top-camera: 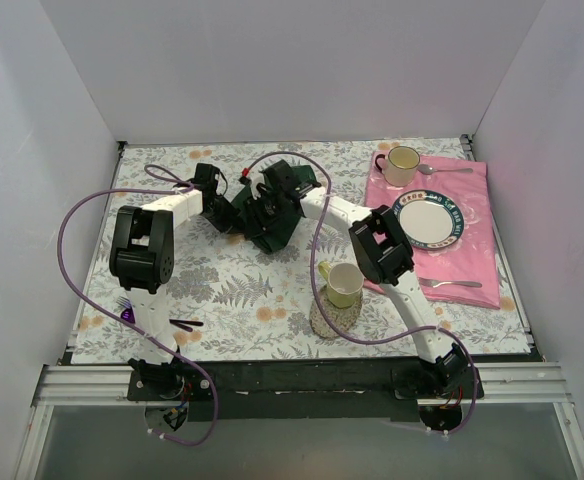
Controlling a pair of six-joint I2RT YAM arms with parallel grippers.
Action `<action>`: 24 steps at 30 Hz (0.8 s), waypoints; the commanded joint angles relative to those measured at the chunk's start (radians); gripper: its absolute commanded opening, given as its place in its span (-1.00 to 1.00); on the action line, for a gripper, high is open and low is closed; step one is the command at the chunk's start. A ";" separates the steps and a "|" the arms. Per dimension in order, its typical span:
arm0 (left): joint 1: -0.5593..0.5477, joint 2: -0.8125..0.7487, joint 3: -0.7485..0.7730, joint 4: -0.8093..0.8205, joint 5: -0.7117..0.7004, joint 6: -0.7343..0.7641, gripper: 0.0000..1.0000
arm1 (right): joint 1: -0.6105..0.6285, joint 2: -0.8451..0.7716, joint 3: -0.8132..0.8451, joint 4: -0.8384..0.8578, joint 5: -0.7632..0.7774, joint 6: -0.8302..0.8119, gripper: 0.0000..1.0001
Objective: Fold the napkin, place the utensils inside, and roll it up
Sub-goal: Roll the napkin with the utensil
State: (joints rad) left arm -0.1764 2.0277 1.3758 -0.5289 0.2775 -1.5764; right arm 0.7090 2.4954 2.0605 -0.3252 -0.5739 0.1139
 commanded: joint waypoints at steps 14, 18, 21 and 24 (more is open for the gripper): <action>-0.005 -0.024 -0.007 -0.049 0.045 0.007 -1.00 | 0.081 -0.179 0.029 -0.127 0.262 -0.220 0.17; -0.005 -0.023 0.000 -0.054 0.048 0.009 -1.00 | 0.090 -0.194 -0.005 -0.120 0.313 -0.258 0.26; -0.005 -0.024 0.008 -0.059 0.051 0.009 -1.00 | 0.109 -0.199 -0.051 -0.106 0.351 -0.302 0.33; -0.003 -0.021 0.014 -0.063 0.061 0.007 -1.00 | 0.136 -0.213 -0.094 -0.066 0.411 -0.330 0.36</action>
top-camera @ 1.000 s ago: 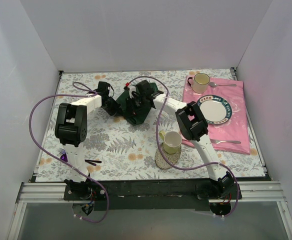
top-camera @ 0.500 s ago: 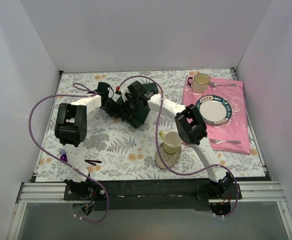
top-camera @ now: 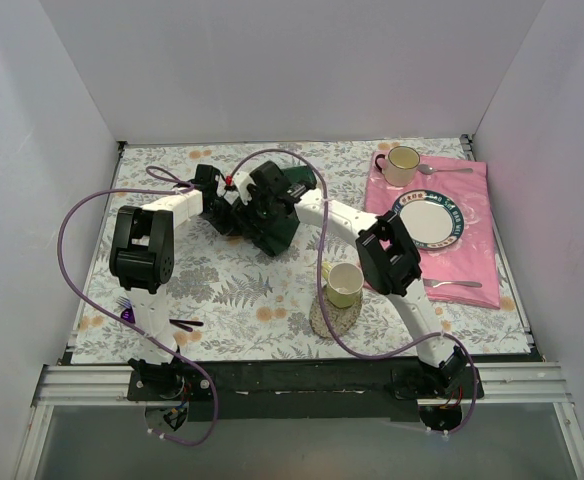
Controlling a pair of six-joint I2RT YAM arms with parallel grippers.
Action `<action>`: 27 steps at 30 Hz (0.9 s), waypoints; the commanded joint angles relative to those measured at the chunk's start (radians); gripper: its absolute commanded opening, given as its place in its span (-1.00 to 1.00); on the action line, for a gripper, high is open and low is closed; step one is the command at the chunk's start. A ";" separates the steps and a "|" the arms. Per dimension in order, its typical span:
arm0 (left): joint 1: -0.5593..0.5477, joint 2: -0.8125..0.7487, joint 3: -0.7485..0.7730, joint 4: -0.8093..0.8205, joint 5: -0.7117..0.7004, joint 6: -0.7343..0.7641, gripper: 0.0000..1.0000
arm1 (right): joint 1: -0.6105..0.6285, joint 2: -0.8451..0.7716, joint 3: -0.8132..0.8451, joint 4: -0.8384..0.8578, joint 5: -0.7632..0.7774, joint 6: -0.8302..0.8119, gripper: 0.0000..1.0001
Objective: Fold the napkin, place the utensils inside, and roll it up
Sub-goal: Roll the napkin with the utensil
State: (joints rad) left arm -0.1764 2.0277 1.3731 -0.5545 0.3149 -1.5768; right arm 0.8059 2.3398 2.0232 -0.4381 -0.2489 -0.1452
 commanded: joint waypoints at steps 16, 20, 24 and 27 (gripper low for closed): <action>0.006 -0.021 0.041 -0.071 0.058 0.026 -1.00 | 0.092 -0.066 -0.244 0.194 0.313 -0.102 0.02; 0.005 -0.023 0.046 -0.081 0.058 0.043 -1.00 | 0.085 -0.060 -0.268 0.220 0.327 -0.074 -0.30; 0.005 -0.017 0.057 -0.091 0.064 0.060 -1.00 | 0.064 -0.040 -0.256 0.219 0.268 -0.027 -0.54; 0.005 -0.017 0.081 -0.102 0.050 0.089 -1.00 | 0.032 -0.027 -0.245 0.208 0.165 0.002 -0.81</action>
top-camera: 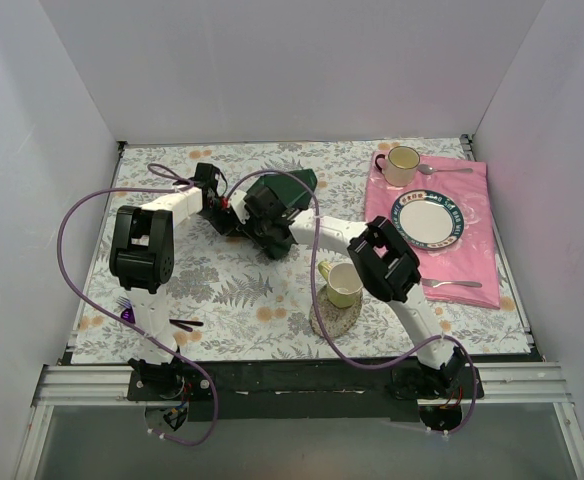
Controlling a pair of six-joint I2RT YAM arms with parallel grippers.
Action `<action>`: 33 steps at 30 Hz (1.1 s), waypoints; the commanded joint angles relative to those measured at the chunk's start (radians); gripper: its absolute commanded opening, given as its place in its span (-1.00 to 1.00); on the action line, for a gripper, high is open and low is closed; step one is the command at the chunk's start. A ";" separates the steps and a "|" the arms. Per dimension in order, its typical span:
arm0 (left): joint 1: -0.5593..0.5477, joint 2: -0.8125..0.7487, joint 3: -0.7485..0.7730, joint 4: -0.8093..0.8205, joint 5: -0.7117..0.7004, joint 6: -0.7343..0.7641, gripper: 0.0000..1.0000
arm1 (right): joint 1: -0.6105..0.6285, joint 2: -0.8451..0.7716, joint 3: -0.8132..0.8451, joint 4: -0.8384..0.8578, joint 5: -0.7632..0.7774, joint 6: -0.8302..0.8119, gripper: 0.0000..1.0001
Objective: Fold the napkin, place the utensils inside, and roll it up
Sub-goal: Roll the napkin with the utensil
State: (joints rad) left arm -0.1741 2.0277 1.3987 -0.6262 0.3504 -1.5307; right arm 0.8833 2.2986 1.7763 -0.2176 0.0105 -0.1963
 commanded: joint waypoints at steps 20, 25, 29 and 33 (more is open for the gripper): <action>-0.011 -0.326 -0.219 0.301 0.034 0.080 -0.24 | -0.290 0.220 0.071 0.113 -0.879 0.524 -0.97; -0.015 -0.285 -0.282 0.456 0.128 0.011 -0.82 | -0.310 0.262 0.072 0.155 -0.940 0.639 -0.97; -0.013 -0.248 -0.302 0.528 0.142 -0.034 -1.00 | -0.328 0.271 0.068 0.156 -0.940 0.673 -0.97; -0.016 -0.239 -0.336 0.592 0.131 -0.062 -1.00 | -0.330 0.265 0.066 0.156 -0.929 0.676 -0.97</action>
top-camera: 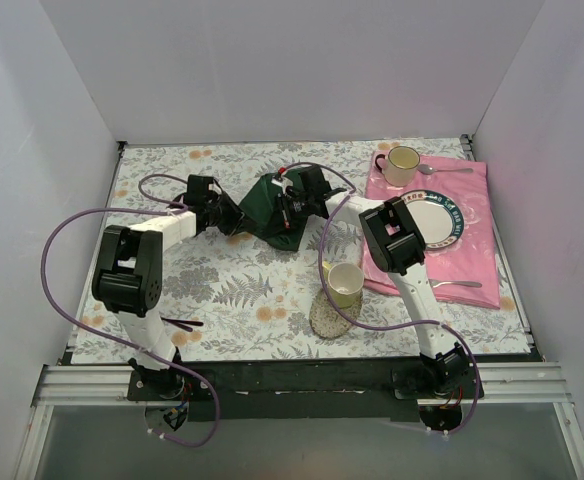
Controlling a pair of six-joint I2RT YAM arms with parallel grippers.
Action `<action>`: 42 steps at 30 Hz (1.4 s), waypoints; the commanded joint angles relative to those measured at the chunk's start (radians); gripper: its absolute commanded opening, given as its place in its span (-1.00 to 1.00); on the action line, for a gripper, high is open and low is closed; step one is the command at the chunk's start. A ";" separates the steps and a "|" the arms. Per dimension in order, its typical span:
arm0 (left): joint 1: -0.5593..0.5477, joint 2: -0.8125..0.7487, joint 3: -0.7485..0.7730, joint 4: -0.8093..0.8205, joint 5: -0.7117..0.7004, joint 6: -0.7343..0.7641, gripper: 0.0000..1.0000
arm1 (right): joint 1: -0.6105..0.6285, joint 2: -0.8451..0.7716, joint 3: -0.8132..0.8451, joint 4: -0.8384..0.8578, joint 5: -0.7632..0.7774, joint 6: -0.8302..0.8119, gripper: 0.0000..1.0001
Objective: Fold the napkin, place the utensils inside, and roll it up
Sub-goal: Roll the napkin with the utensil
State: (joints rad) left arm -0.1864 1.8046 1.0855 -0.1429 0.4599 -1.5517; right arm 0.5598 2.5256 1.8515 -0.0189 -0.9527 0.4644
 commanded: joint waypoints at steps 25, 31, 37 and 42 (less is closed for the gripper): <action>-0.013 0.203 0.043 0.062 -0.104 -0.068 -1.00 | -0.006 0.010 0.023 -0.081 0.057 -0.006 -0.97; -0.016 0.255 0.097 -0.033 -0.144 -0.068 -1.00 | -0.005 0.002 0.081 -0.170 0.089 -0.067 -0.97; -0.016 0.325 0.160 -0.136 -0.158 -0.054 -1.00 | -0.005 -0.004 0.178 -0.298 0.133 -0.162 -0.73; -0.018 0.341 0.168 -0.149 -0.148 -0.050 -1.00 | 0.000 -0.060 0.278 -0.463 0.262 -0.300 -0.26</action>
State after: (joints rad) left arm -0.2005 2.0739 1.2770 -0.1577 0.4435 -1.6421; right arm 0.5526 2.5275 2.0361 -0.3302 -0.7959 0.3134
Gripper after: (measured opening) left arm 0.009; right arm 0.296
